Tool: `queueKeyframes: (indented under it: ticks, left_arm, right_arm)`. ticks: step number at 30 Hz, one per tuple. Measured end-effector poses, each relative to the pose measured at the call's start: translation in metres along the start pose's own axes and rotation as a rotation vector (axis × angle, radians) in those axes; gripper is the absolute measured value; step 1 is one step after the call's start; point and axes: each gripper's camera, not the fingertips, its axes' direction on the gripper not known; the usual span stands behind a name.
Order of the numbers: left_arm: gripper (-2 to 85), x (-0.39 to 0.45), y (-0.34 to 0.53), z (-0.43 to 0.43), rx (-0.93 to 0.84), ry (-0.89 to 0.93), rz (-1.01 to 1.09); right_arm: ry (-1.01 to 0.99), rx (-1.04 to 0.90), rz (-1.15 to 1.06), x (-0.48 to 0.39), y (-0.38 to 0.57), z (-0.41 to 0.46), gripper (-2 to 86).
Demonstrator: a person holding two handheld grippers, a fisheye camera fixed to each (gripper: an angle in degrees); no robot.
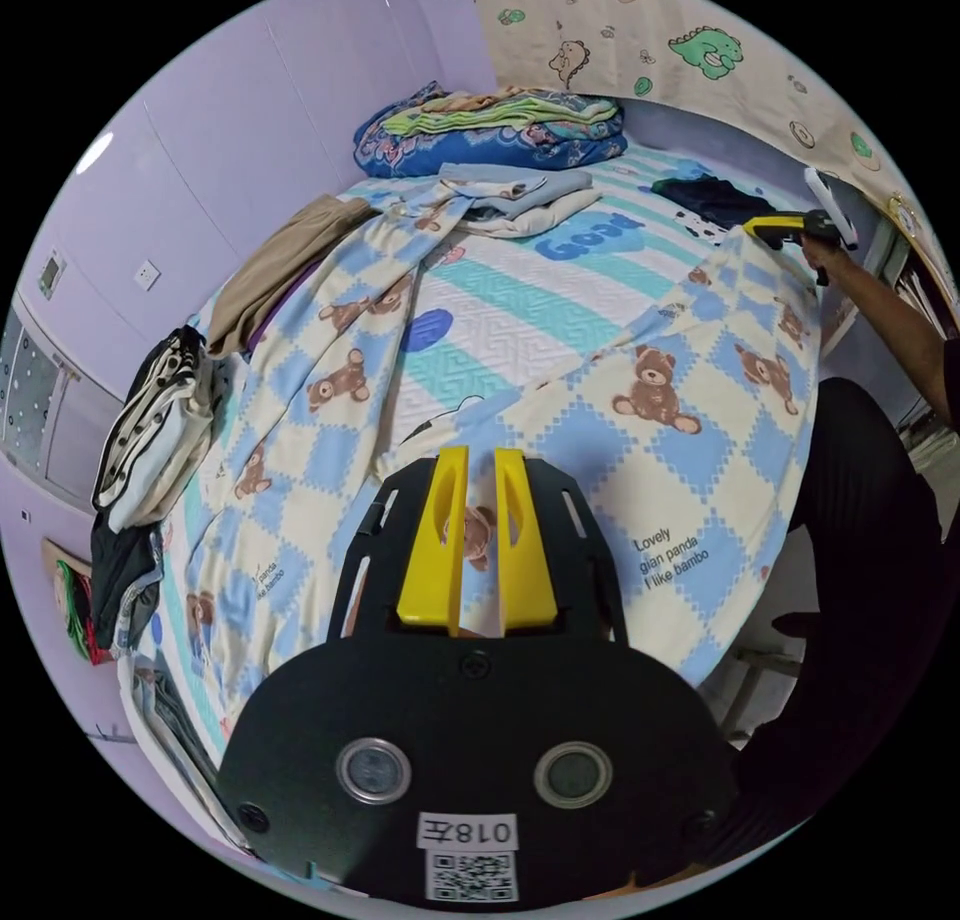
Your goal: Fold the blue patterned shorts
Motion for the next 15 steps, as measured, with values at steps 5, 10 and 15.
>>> queueKeyframes:
  ticks: [5, 10, 15]
  left_arm:
    - [5.2, -0.006, -0.035, 0.002, 0.005, 0.005, -0.006]
    - [6.1, -0.006, -0.069, 0.012, -0.026, 0.015, 0.010]
    - [3.5, -0.008, -0.090, 0.023, -0.072, -0.014, -0.007]
  right_arm:
    - [-0.091, -0.039, 0.004, 0.009, -0.010, 0.003, 0.4]
    - [-0.138, -0.112, -0.004, 0.005, -0.008, 0.021, 5.7]
    - [-0.113, -0.071, 0.003, 0.003, -0.003, 0.016, 0.1]
